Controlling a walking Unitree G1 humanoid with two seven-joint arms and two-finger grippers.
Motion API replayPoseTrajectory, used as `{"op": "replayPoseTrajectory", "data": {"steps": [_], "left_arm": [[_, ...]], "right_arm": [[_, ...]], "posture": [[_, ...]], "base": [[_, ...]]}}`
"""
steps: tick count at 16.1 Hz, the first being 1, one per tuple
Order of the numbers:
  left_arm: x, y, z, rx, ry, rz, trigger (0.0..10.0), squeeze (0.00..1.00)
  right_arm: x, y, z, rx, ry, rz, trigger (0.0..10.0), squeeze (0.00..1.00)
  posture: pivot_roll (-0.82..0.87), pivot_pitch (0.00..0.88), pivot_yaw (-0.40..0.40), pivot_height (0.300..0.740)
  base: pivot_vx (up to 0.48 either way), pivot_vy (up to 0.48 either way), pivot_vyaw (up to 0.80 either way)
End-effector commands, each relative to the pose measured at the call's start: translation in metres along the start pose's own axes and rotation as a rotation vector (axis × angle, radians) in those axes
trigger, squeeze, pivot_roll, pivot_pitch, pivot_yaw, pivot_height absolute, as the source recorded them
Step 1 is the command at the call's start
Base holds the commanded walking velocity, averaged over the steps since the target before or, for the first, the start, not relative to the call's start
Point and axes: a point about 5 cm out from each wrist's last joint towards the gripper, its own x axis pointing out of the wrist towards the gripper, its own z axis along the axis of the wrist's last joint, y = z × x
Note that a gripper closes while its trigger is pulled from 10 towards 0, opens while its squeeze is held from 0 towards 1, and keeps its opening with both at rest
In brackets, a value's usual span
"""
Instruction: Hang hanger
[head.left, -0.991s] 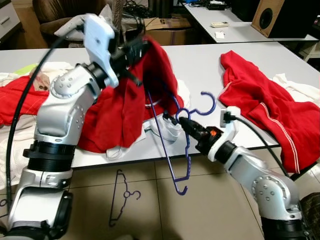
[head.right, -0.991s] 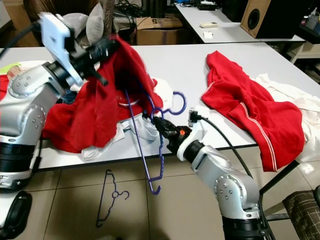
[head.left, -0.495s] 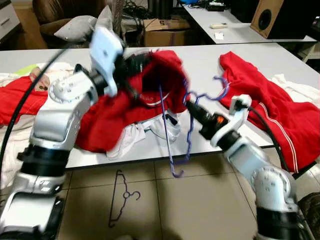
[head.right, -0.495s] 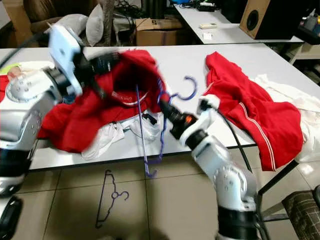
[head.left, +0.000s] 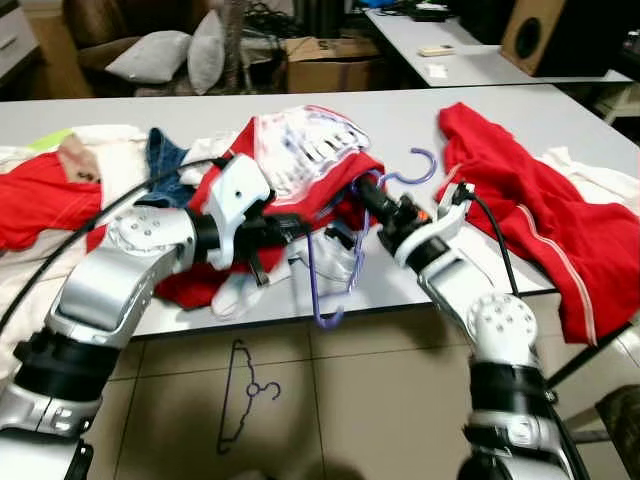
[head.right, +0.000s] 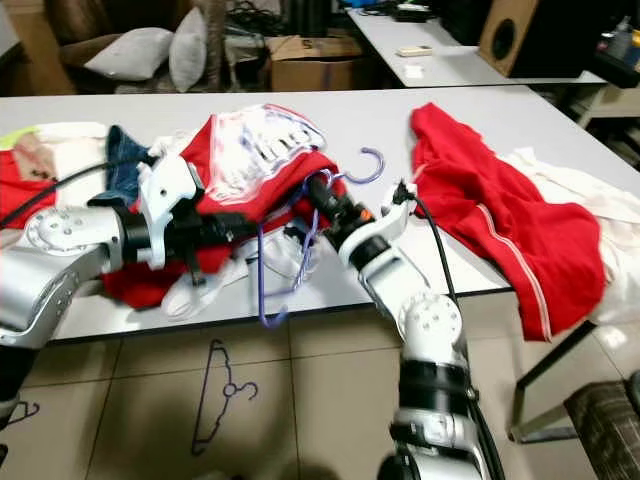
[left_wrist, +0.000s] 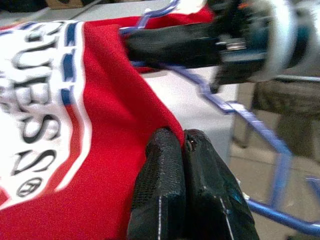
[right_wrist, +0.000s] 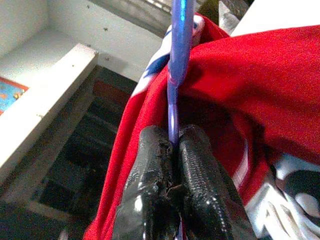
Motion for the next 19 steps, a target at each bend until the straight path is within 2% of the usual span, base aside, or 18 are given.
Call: {"op": "replayPoseTrajectory", "data": {"steps": [1, 2, 3, 5, 6, 9, 12, 14, 15, 17, 18, 19], "left_arm": [[-0.003, -0.005, 0.004, -0.024, -0.012, -0.055, 0.0, 0.0], [-0.004, -0.007, 0.004, -0.064, -0.023, -0.073, 0.0, 0.0], [-0.004, -0.008, 0.004, -0.074, -0.027, -0.08, 0.0, 0.0], [-0.002, -0.01, 0.006, -0.155, -0.06, -0.093, 0.0, 0.0], [-0.001, -0.01, 0.006, -0.165, -0.065, -0.092, 0.0, 0.0], [0.007, -0.02, 0.018, -0.254, -0.164, -0.154, 0.0, 0.0], [0.018, -0.025, 0.022, -0.333, -0.219, -0.172, 0.0, 0.0], [0.036, -0.028, 0.019, -0.469, -0.284, -0.138, 0.0, 0.0], [0.041, -0.027, 0.015, -0.493, -0.271, -0.092, 0.0, 0.0], [0.052, -0.024, 0.025, -0.64, -0.371, -0.045, 0.0, 0.0], [0.053, -0.027, 0.025, -0.619, -0.352, -0.054, 0.0, 0.0], [0.055, -0.029, 0.018, -0.524, -0.285, -0.031, 0.0, 0.0]], "right_arm": [[0.005, -0.001, 0.005, 0.036, -0.045, -0.007, 10.0, 0.0], [0.015, -0.004, 0.004, 0.07, -0.066, -0.019, 10.0, 0.0], [0.017, -0.005, 0.005, 0.078, -0.081, -0.031, 10.0, 0.0], [0.03, -0.008, 0.009, 0.201, -0.168, -0.052, 10.0, 0.0], [0.034, -0.008, 0.009, 0.229, -0.194, -0.053, 10.0, 0.0], [0.046, -0.003, 0.008, 0.266, -0.249, -0.059, 10.0, 0.0], [0.054, 0.001, 0.008, 0.298, -0.28, -0.055, 10.0, 0.0], [0.06, 0.005, 0.007, 0.372, -0.323, -0.045, 10.0, 0.0], [0.062, 0.007, 0.007, 0.379, -0.338, -0.036, 10.0, 0.0], [0.061, 0.006, 0.01, 0.472, -0.403, -0.046, 10.0, 0.0], [0.061, 0.006, 0.009, 0.496, -0.405, -0.049, 10.0, 0.0], [0.062, 0.006, 0.009, 0.506, -0.395, -0.045, 10.0, 0.0]], "posture": [[0.02, 0.0, -0.003, 0.74], [0.03, 0.0, 0.0, 0.74], [0.03, 0.0, 0.001, 0.74], [0.05, 0.0, 0.005, 0.74], [0.05, 0.0, 0.007, 0.74], [0.07, 0.0, 0.019, 0.74], [0.08, 0.0, 0.021, 0.74], [0.09, 0.0, 0.022, 0.74], [0.08, 0.0, 0.026, 0.74], [0.08, 0.0, 0.022, 0.74], [0.08, 0.0, 0.02, 0.74], [0.07, 0.0, 0.017, 0.74]], "base": [[0.0, 0.0, 0.0], [0.0, 0.0, 0.0], [0.0, 0.0, 0.0], [0.0, 0.0, 0.0], [0.0, 0.0, 0.0], [0.0, 0.0, 0.0], [0.0, 0.0, 0.0], [0.0, 0.0, 0.0], [0.0, 0.0, 0.0], [0.0, 0.0, 0.0], [0.0, 0.0, 0.0], [0.0, 0.0, 0.0]]}}
